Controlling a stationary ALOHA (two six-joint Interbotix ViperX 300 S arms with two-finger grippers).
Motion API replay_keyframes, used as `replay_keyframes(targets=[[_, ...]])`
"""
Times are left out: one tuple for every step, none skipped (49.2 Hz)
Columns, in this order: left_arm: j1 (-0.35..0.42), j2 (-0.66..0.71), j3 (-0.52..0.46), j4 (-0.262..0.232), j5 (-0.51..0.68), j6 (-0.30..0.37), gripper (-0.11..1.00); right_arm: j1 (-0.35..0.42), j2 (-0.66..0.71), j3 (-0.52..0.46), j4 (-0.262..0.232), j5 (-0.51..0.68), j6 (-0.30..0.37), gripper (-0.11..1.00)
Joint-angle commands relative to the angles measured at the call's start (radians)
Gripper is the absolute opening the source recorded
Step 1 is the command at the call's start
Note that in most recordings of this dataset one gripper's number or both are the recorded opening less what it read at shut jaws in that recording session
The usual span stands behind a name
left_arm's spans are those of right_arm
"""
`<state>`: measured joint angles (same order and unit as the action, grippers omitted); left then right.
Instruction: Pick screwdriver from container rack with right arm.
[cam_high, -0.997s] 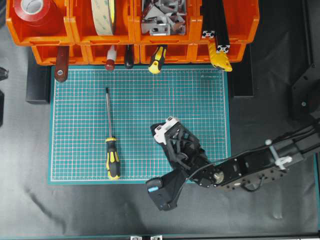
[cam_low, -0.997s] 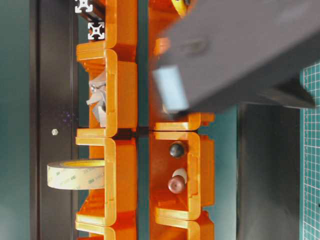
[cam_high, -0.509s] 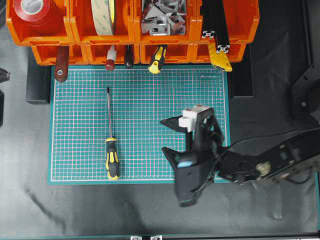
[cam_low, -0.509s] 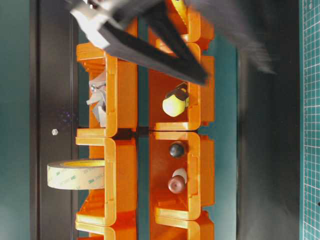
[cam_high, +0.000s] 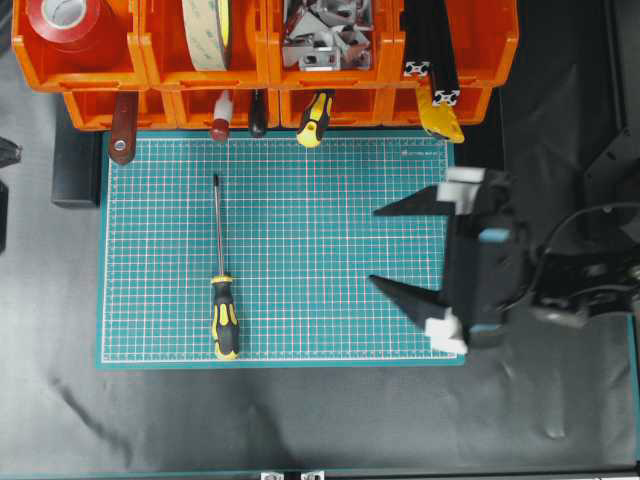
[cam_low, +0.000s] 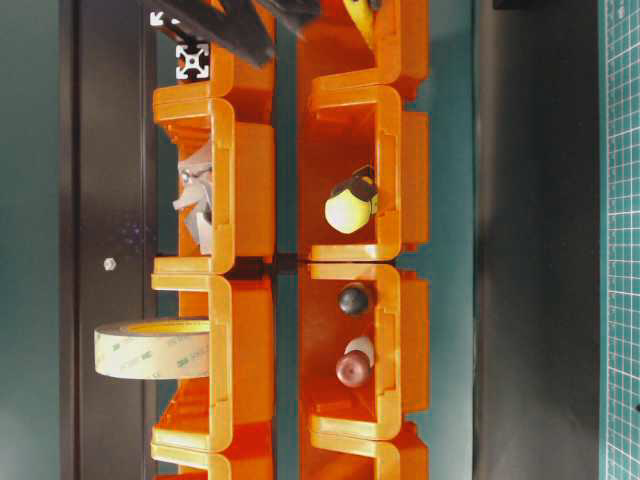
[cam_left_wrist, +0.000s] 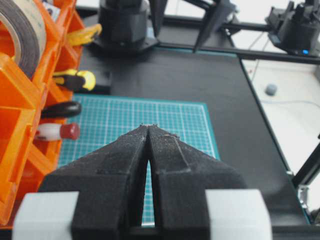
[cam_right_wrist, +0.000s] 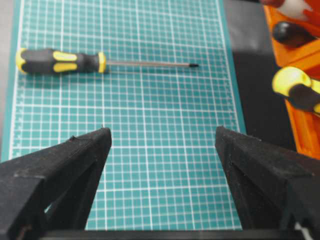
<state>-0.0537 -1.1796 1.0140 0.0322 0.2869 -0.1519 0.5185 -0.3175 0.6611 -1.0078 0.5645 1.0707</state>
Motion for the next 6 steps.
replay_keyframes(targets=[[0.002,0.014,-0.014,0.002,-0.003,-0.003,0.0,0.002,-0.069,0.023,-0.006,-0.018,0.015,0.8],[0.002,0.012,-0.014,0.002,-0.002,-0.003,0.0,0.002,-0.081,0.032,-0.006,-0.021,0.02,0.8],[0.002,0.014,-0.014,0.002,0.0,-0.003,0.0,0.002,-0.091,0.04,-0.006,-0.023,0.026,0.8],[0.002,0.012,-0.014,0.002,0.0,-0.003,0.0,0.0,-0.101,0.049,-0.006,-0.025,0.029,0.8],[0.002,0.011,-0.014,0.002,0.002,-0.003,0.0,0.0,-0.112,0.055,-0.006,-0.026,0.037,0.8],[0.002,0.011,-0.014,0.002,0.003,-0.003,0.0,-0.002,-0.123,0.063,-0.006,-0.028,0.044,0.8]])
